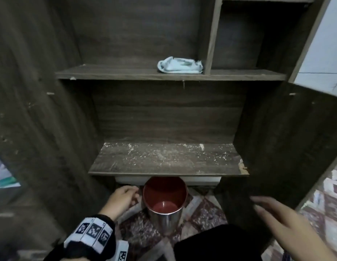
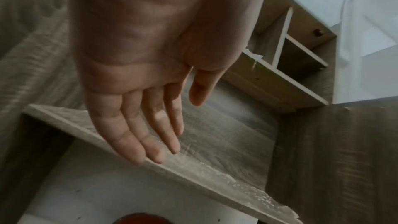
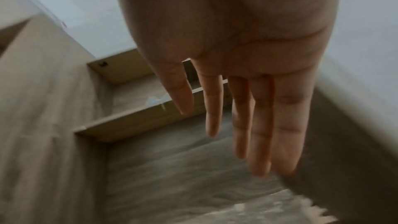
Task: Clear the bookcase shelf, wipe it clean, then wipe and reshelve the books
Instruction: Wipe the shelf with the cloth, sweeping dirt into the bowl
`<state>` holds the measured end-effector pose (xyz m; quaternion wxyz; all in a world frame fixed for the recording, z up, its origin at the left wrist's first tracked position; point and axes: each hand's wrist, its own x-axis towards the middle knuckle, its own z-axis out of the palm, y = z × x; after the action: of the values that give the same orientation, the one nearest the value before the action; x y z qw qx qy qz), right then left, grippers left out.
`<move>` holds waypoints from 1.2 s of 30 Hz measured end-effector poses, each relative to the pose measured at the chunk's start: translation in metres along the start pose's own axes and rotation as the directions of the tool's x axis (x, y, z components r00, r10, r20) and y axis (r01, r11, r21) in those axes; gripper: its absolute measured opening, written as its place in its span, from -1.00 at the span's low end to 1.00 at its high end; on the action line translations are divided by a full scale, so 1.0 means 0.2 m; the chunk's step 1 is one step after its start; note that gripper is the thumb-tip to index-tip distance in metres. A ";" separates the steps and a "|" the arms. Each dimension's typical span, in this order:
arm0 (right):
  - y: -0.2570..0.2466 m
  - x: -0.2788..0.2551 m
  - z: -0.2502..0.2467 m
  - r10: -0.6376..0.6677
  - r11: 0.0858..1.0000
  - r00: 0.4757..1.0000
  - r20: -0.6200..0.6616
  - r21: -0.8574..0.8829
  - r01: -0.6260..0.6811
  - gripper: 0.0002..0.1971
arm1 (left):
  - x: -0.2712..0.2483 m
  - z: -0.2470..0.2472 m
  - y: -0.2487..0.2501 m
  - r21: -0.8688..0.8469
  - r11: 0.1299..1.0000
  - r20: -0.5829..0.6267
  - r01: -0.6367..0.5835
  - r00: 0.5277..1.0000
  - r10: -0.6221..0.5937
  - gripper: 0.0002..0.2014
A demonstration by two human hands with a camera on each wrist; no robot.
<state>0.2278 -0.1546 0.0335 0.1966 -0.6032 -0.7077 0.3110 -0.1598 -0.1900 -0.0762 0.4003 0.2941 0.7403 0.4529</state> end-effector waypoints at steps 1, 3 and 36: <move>-0.09 0.05 0.07 -0.035 0.997 0.997 0.072 0.075 0.030 -0.86 | 0.02 -0.02 -0.03 -0.007 1.000 0.003 0.016 1.000 -0.016 -0.83; -0.20 0.18 0.27 -0.067 0.960 0.989 0.129 0.277 0.029 -0.88 | 0.09 -0.04 -0.09 -0.023 0.999 -0.008 0.047 0.999 -0.047 -0.82; 0.10 0.73 1.55 0.324 0.933 0.888 0.326 -0.266 -0.242 -0.75 | 1.04 0.49 -0.73 -0.001 0.977 -0.033 0.214 0.976 -0.214 -0.46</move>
<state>0.0115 -0.0730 -0.2213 -0.0533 -0.6500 -0.6654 0.3633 -0.1915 -0.0424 -0.3034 0.4341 0.2057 0.7748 0.4110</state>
